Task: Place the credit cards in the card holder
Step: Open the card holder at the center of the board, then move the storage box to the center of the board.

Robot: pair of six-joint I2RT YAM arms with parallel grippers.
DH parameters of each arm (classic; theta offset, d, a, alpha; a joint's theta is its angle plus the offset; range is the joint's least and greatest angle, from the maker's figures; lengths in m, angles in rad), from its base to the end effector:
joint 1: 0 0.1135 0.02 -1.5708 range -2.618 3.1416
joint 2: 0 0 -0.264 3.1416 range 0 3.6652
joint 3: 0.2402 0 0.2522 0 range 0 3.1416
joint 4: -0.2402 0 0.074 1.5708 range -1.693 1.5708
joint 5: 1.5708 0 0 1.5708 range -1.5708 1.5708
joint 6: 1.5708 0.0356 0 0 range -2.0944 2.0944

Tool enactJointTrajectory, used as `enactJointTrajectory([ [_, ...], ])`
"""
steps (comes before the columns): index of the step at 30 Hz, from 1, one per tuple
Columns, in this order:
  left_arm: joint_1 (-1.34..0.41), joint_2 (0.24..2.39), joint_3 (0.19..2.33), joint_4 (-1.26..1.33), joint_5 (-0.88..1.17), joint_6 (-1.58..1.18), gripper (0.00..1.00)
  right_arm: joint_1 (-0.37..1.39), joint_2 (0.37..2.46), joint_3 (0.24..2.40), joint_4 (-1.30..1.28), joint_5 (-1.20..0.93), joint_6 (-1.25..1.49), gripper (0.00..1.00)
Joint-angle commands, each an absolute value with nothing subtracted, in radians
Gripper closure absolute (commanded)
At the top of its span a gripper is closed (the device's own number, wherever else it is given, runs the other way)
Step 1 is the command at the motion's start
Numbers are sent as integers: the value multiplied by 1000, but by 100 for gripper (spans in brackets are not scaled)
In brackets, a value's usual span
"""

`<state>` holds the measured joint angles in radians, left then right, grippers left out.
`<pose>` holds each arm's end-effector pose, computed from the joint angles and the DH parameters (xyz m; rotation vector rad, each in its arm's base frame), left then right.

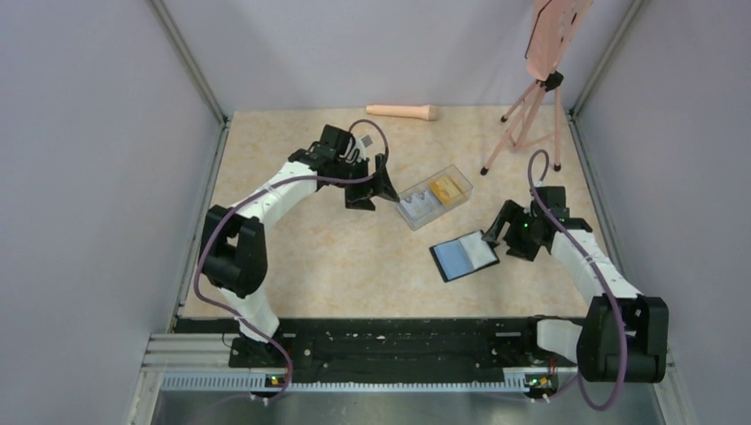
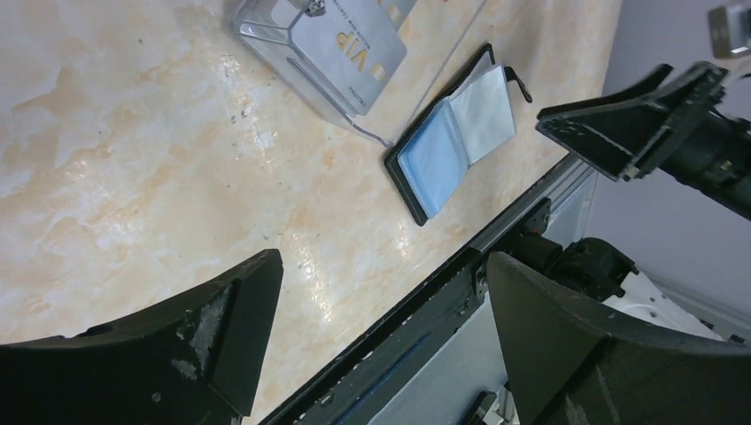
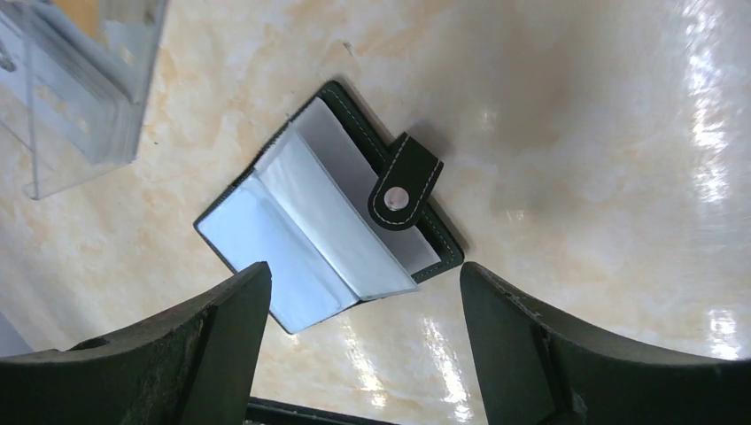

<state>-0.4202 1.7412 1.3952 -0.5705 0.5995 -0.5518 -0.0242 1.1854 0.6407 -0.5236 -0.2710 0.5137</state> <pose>0.3374 -0.1727 0.2650 0.1016 2.6250 -1.1281 0.2137 0.0044 0.1876 0.6200 2.6011 0.5197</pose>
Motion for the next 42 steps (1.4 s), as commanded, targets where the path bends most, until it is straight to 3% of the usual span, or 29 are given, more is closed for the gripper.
enactJointTrajectory([
  [1, -422, 1788, 1452, -567, 586, -599, 10, -31, 1141, 747, -612, -217, 446, 22],
  [13, -469, 2019, 1550, -514, 575, -655, 25, -30, 1252, 856, -583, -415, 449, 26],
  [17, -478, 2071, 1550, -463, 557, -685, 37, -30, 1288, 891, -587, -437, 437, 27],
  [22, -485, 2110, 1556, -430, 532, -700, 45, -30, 1322, 924, -599, -455, 420, 27],
  [30, -486, 2146, 1558, -427, 477, -700, 49, -30, 1355, 955, -605, -482, 407, 28],
  [33, -485, 2151, 1559, -434, 470, -682, 62, -29, 1367, 964, -606, -491, 403, 28],
  [36, -485, 2139, 1559, -462, 455, -642, 81, -29, 1375, 970, -606, -502, 398, 28],
  [42, -475, 2103, 1552, -538, 440, -561, 91, -8, 1422, 997, -606, -529, 389, 28],
])
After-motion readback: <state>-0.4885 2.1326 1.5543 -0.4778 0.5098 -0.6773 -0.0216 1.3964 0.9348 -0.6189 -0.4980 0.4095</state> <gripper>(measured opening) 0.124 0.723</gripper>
